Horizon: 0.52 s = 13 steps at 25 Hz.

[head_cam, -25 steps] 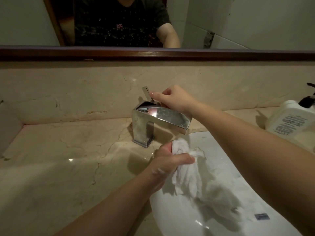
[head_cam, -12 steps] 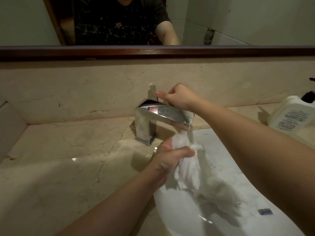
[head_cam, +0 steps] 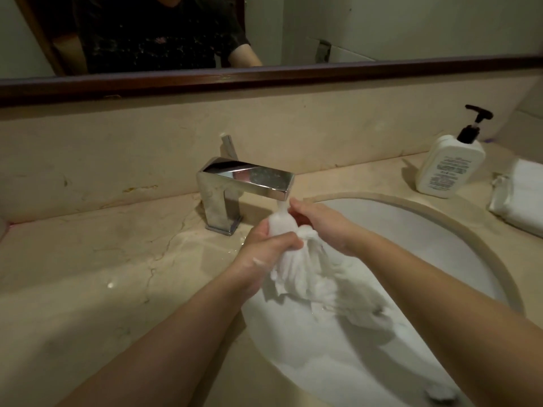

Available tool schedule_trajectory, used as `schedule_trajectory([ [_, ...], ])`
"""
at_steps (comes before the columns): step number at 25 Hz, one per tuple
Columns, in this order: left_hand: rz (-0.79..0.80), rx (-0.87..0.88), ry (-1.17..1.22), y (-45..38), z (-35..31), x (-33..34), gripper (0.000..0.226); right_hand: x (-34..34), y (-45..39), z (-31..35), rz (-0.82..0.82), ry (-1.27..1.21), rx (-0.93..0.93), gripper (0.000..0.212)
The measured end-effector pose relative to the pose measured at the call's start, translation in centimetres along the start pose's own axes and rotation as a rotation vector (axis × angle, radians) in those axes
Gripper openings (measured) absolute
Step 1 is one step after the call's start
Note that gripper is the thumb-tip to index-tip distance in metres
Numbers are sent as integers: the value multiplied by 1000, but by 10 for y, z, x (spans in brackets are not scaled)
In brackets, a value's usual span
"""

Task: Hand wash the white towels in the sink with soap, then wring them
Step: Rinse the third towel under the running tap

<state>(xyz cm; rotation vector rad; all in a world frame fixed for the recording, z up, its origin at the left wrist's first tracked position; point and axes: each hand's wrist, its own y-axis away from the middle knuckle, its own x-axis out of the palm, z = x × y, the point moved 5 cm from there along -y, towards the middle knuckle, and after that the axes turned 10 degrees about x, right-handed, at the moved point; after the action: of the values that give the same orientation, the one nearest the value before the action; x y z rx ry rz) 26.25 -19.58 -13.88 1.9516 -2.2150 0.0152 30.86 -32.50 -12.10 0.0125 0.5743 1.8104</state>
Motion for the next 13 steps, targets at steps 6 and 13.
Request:
schedule_trajectory([
  [6, -5, -25, -221, 3, 1, 2, 46, -5, 17, -27, -104, 28, -16, 25],
  [13, -25, 60, -298, -8, 15, 5, 20, -20, 25, -43, -191, -245, -141, 19],
])
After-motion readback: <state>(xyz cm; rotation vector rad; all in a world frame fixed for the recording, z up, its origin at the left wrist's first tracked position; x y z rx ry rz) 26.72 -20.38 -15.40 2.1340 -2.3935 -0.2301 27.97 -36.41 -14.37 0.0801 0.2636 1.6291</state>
